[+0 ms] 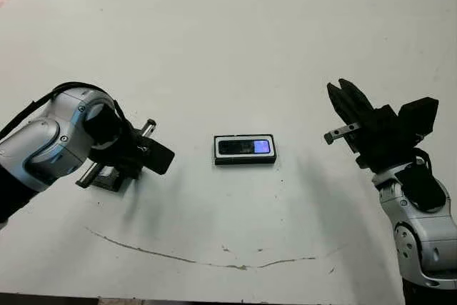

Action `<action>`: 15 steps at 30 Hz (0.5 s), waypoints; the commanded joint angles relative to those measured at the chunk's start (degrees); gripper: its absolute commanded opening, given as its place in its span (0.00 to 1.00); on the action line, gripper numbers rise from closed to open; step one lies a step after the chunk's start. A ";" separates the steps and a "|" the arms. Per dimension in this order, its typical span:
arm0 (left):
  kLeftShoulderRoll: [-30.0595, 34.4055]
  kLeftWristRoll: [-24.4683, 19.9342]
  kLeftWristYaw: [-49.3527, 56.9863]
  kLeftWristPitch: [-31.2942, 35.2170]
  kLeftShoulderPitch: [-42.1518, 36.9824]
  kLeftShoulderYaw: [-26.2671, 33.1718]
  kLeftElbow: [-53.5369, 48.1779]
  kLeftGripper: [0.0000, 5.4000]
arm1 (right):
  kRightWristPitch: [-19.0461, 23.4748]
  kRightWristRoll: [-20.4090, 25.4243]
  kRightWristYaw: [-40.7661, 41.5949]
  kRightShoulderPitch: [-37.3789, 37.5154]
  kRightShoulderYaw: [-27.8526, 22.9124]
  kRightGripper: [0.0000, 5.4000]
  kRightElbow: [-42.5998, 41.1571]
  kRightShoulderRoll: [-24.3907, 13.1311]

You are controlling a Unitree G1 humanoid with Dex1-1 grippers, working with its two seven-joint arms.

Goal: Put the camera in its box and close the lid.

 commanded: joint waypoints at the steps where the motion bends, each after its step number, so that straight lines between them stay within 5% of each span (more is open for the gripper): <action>1: -1.49 -4.78 1.24 5.31 3.32 4.47 -4.40 0.00 | -0.59 -0.81 0.32 0.35 0.03 0.00 1.04 -0.82; 5: -2.85 -9.67 6.48 10.44 4.48 12.24 -11.36 0.00 | -1.97 -1.26 0.84 0.26 0.25 0.00 2.11 -0.89; 15: -11.35 -38.28 23.03 37.72 16.06 42.51 -31.93 0.00 | -3.17 -0.66 2.45 -0.35 -0.05 0.00 4.18 -1.18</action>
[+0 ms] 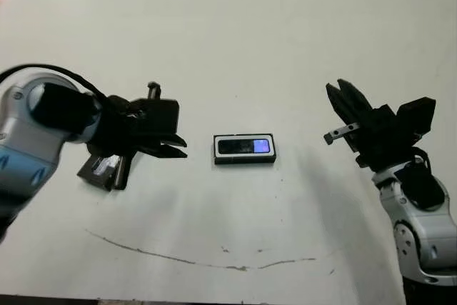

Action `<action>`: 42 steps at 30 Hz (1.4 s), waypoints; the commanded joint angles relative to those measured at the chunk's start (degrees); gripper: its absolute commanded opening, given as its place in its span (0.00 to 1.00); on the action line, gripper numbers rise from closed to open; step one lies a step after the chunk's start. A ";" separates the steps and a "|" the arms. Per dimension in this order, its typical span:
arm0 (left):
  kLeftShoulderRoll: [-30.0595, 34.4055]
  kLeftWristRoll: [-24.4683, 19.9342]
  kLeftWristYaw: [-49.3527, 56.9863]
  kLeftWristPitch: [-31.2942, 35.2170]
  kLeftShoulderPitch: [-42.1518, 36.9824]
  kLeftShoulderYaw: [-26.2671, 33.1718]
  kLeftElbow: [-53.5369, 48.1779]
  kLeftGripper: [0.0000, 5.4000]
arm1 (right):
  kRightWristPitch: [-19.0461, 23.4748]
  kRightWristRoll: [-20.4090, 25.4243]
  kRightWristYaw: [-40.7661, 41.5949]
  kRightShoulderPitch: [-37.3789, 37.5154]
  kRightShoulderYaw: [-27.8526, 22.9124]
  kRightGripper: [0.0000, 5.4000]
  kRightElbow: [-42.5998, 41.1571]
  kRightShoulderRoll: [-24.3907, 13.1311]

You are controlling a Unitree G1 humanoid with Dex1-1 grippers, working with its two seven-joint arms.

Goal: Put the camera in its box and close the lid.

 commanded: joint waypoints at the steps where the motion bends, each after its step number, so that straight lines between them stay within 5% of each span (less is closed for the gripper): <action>1: -6.46 -6.35 9.23 6.47 6.79 11.32 -6.28 0.00 | -0.52 -0.19 0.73 0.24 -0.13 0.00 1.30 -0.85; 5: -19.64 -7.75 26.50 4.32 17.59 23.86 -11.56 0.00 | 0.06 -0.03 0.37 -0.02 -0.08 0.00 1.31 -0.50; 10: -20.46 -4.07 37.21 -2.23 28.12 28.55 -13.60 0.15 | -0.92 1.55 1.32 -0.13 -0.52 0.00 2.77 -0.01; 14: -20.39 -7.50 36.87 -6.18 36.51 32.85 -12.40 0.32 | -0.31 2.29 1.44 -0.24 -0.55 0.00 3.24 -0.32; 22: -22.75 -8.74 44.42 -9.80 45.79 33.58 -12.64 0.67 | -2.98 1.27 2.17 -0.53 0.13 0.00 5.22 -0.54; 30: -20.00 -16.66 43.71 -7.88 46.76 33.27 -6.80 0.99 | -3.02 1.13 2.61 0.05 -0.23 0.00 5.02 -1.30; 42: -18.11 -23.70 45.88 -6.01 47.02 30.58 -0.82 0.99 | -3.00 1.37 3.48 0.41 -0.25 0.00 5.47 -1.97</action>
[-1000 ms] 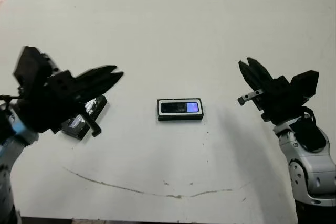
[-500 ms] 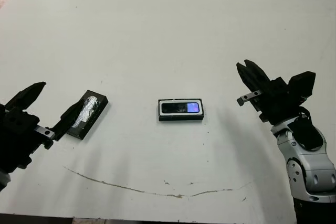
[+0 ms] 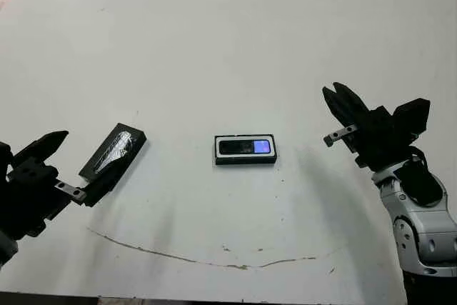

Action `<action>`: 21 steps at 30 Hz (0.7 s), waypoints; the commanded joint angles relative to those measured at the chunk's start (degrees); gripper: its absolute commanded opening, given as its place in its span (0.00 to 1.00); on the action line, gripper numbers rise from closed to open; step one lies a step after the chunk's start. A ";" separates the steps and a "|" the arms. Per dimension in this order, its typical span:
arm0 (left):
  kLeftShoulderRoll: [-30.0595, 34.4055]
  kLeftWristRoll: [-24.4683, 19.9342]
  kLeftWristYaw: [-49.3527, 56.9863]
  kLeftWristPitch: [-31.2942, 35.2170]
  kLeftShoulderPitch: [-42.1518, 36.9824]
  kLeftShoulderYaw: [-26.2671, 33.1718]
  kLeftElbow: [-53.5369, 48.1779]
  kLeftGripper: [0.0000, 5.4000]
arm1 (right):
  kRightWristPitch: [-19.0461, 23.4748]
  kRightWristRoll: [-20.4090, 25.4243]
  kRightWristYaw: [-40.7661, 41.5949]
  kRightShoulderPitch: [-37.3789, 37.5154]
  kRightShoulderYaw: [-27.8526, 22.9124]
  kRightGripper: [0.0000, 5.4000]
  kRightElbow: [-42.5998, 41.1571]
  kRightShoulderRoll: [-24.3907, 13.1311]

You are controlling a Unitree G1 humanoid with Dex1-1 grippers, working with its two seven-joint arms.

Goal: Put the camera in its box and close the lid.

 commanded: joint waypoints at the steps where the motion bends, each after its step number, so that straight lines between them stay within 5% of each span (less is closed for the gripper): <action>1: -0.15 -1.67 1.72 1.99 1.02 -1.25 2.32 0.99 | 0.07 0.24 0.89 0.98 -0.23 0.00 1.23 -0.63; 21: -0.86 0.65 6.26 -3.27 3.62 -5.12 6.71 0.99 | -2.30 -1.20 1.38 1.01 0.06 0.00 2.74 -1.10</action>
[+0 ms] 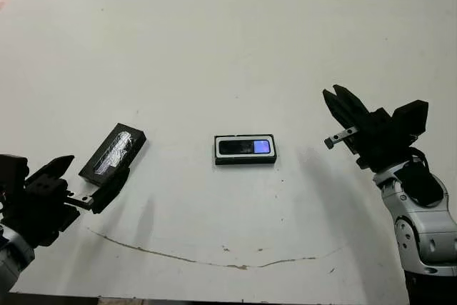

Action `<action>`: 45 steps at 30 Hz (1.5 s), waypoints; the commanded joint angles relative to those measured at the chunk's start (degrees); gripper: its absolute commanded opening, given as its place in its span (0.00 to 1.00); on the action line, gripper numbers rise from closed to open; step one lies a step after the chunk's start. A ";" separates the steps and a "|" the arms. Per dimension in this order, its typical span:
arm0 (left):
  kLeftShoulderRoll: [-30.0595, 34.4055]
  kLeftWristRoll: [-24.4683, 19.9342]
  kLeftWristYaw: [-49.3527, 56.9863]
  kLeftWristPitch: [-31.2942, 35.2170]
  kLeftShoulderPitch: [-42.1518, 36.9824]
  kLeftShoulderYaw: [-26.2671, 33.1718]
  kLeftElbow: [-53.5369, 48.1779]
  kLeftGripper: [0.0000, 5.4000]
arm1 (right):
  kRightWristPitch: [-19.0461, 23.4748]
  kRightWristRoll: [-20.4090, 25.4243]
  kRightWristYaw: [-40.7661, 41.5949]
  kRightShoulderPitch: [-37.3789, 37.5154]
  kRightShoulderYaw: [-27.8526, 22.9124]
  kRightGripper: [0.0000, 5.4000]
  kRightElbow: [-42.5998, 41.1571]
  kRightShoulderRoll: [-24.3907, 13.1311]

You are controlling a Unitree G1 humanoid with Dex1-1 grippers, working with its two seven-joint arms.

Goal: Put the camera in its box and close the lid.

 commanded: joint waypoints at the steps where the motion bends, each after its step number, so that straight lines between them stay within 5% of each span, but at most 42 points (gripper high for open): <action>1: 0.18 1.79 1.13 -0.94 1.06 -1.05 1.13 0.99 | -0.76 -0.67 0.42 1.01 0.06 0.00 0.90 -0.55; 24: 0.63 5.48 1.47 -4.57 0.66 -5.32 5.95 0.99 | 0.17 0.45 1.19 1.37 -0.64 0.00 0.57 -0.70; 45: 1.86 11.54 -3.45 -14.28 0.26 -8.20 14.82 0.99 | -0.09 0.43 1.13 1.66 -0.77 0.00 0.53 -0.95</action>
